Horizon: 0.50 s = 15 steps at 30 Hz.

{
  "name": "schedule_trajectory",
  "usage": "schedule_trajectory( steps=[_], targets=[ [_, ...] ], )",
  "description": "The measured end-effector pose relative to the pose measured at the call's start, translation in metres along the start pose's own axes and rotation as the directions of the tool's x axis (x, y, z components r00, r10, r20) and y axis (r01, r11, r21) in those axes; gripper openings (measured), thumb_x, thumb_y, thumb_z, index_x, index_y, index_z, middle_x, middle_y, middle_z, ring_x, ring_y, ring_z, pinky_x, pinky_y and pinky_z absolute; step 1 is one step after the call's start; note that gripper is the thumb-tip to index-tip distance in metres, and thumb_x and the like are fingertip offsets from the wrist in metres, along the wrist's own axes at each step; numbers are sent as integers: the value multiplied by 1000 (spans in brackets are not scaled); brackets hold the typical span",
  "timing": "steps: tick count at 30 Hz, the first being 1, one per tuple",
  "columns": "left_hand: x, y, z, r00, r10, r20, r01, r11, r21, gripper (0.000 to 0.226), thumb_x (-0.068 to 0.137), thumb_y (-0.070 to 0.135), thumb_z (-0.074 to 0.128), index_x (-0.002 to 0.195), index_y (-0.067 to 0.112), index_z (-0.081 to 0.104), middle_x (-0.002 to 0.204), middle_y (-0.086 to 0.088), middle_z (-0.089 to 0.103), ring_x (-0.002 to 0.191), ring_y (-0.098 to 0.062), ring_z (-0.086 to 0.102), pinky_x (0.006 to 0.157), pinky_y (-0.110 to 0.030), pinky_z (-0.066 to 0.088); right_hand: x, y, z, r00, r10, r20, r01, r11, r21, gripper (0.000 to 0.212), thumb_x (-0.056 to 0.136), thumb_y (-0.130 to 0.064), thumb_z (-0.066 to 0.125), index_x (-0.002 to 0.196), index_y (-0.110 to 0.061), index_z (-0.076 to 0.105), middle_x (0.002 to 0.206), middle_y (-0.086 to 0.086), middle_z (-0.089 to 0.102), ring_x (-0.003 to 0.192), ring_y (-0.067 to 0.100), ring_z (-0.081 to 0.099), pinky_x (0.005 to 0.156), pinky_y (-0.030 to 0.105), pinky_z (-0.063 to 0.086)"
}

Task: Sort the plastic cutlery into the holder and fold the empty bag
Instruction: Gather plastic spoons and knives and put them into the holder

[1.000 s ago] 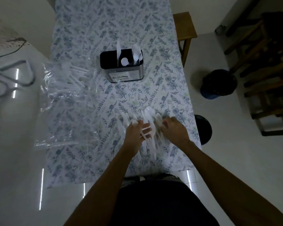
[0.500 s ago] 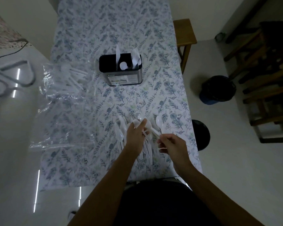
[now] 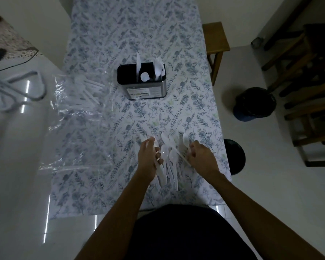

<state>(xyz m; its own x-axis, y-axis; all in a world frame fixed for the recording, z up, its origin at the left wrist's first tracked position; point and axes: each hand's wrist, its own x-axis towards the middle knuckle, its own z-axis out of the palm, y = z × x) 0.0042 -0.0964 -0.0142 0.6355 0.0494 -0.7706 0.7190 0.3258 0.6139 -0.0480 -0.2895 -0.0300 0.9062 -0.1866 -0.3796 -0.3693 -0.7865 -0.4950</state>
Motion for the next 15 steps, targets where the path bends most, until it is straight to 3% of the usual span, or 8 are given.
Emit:
schedule_trajectory(
  steps=[2,4,8,11,15],
  targets=[
    [0,-1,-4,998,5,57,-3,999,-33,10,104,28,58,109,20,61,94,-11,60,59,-13,48,50,-26,44,-3,-6,-4,998,35,-46,-29,992,122,19,92,-19,65,109,-13,59,95,4,68,81,20,65,66,31,53],
    [-1,-2,-6,995,44,92,-49,998,50,14,104,30,59,111,18,60,102,-13,63,67,-15,53,58,-28,49,-12,-20,-7,998,9,-60,5,972,234,21,92,-21,69,111,-15,62,94,0,71,76,11,68,65,22,55],
    [-10,-1,3,976,67,206,-111,972,208,59,96,57,63,121,4,58,106,-19,67,87,-26,69,69,-38,59,-37,-57,0,987,-162,20,147,938,315,19,92,-27,71,108,-18,66,83,-9,69,68,-3,65,64,11,52],
    [-13,-5,3,982,134,135,-164,956,242,32,108,34,51,125,10,64,111,-18,70,99,-28,70,79,-40,61,-40,-72,9,972,-236,-7,226,923,311,19,94,-34,68,102,-17,70,83,-11,71,68,-2,64,65,9,49],
    [-13,-7,-19,987,159,34,-163,974,157,20,106,19,51,111,10,67,81,-7,61,68,-19,60,61,-31,53,-36,-58,20,991,-83,-104,109,954,280,21,98,-35,63,89,-16,60,73,-5,64,63,4,59,57,19,47]
  ],
)
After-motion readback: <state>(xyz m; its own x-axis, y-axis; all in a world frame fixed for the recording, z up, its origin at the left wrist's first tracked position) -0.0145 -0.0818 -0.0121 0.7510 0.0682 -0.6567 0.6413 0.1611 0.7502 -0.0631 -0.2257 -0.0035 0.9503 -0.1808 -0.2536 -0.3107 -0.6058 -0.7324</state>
